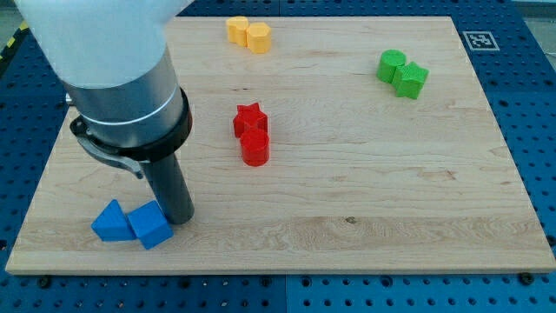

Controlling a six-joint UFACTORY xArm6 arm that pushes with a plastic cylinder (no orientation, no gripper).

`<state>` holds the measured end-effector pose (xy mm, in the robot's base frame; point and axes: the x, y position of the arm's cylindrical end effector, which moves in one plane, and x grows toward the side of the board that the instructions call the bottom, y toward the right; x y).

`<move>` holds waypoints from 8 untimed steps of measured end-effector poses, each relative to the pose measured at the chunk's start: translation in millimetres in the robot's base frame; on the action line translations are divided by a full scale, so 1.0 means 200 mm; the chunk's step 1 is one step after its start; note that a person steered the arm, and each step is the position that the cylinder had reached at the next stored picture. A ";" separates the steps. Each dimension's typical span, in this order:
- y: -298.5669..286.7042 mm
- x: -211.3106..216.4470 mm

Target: Move the green circle to the blue triangle

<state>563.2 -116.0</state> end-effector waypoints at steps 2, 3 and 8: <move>0.83 -0.06; 1.39 -0.12; 1.16 -1.21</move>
<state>321.3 116.1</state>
